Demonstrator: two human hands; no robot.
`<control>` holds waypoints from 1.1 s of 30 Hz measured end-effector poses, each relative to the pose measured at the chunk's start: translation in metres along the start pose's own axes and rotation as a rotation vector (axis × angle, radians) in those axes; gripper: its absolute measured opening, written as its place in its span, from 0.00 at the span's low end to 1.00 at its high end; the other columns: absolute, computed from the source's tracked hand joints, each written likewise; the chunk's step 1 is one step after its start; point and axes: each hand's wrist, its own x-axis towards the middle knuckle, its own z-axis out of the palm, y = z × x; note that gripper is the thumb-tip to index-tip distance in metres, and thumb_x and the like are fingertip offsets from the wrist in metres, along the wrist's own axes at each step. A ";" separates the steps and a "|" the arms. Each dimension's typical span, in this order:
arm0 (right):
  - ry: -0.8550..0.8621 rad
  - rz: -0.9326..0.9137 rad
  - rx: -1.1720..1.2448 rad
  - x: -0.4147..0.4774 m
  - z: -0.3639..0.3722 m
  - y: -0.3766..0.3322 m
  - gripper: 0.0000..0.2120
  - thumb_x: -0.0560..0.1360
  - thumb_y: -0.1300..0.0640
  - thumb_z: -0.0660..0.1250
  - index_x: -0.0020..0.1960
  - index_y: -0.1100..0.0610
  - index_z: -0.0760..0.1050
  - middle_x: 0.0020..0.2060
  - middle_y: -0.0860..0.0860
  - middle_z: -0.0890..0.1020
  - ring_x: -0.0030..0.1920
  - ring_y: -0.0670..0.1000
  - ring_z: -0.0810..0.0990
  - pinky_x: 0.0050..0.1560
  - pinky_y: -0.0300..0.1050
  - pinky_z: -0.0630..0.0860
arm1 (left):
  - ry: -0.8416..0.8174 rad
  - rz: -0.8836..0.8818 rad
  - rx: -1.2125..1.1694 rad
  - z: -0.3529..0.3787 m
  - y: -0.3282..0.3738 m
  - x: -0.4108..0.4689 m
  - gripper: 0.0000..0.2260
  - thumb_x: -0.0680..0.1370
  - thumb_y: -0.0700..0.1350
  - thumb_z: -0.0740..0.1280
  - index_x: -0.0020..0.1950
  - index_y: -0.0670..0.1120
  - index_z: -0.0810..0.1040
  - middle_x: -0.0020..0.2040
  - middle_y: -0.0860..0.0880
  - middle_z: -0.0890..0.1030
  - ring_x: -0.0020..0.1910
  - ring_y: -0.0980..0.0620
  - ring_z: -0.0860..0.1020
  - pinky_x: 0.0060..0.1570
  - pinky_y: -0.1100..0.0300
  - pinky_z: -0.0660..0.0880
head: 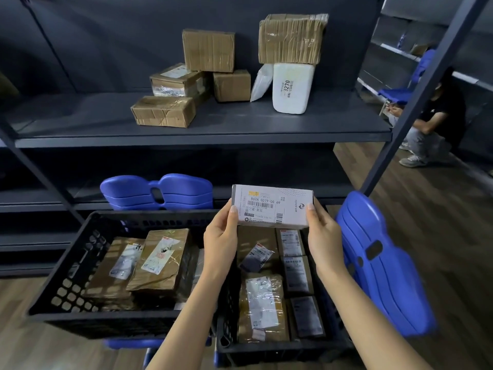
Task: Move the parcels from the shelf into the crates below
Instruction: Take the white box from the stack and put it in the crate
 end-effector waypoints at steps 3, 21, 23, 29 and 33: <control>0.051 0.022 -0.033 -0.003 -0.015 0.010 0.20 0.81 0.49 0.58 0.70 0.53 0.71 0.60 0.46 0.80 0.58 0.44 0.77 0.54 0.34 0.72 | -0.046 -0.016 0.057 0.017 -0.007 0.008 0.17 0.82 0.49 0.59 0.70 0.48 0.74 0.62 0.53 0.80 0.63 0.58 0.76 0.61 0.66 0.74; 0.514 0.488 0.064 -0.041 -0.005 0.130 0.12 0.81 0.63 0.58 0.60 0.65 0.75 0.52 0.59 0.80 0.49 0.55 0.78 0.41 0.41 0.72 | -0.550 -0.141 0.463 0.071 -0.118 0.063 0.13 0.81 0.47 0.62 0.63 0.43 0.77 0.56 0.47 0.81 0.54 0.52 0.77 0.49 0.65 0.68; 0.573 0.540 0.090 -0.040 0.004 0.145 0.11 0.81 0.63 0.58 0.60 0.65 0.74 0.51 0.57 0.79 0.50 0.55 0.77 0.43 0.43 0.74 | -0.629 -0.125 0.517 0.079 -0.131 0.074 0.14 0.81 0.47 0.61 0.64 0.43 0.77 0.58 0.45 0.81 0.57 0.49 0.78 0.51 0.64 0.68; 0.738 0.665 0.228 -0.035 0.017 0.190 0.13 0.81 0.61 0.57 0.64 0.62 0.72 0.58 0.60 0.80 0.58 0.60 0.78 0.62 0.55 0.74 | -0.858 -0.134 0.581 0.106 -0.172 0.085 0.15 0.82 0.47 0.59 0.66 0.46 0.77 0.57 0.46 0.82 0.57 0.47 0.79 0.49 0.63 0.70; 0.866 0.710 0.305 -0.034 0.019 0.209 0.14 0.81 0.60 0.58 0.65 0.59 0.71 0.57 0.59 0.80 0.58 0.60 0.78 0.62 0.57 0.74 | -0.959 -0.134 0.591 0.116 -0.200 0.081 0.14 0.82 0.46 0.60 0.66 0.46 0.77 0.57 0.48 0.82 0.56 0.48 0.79 0.57 0.57 0.73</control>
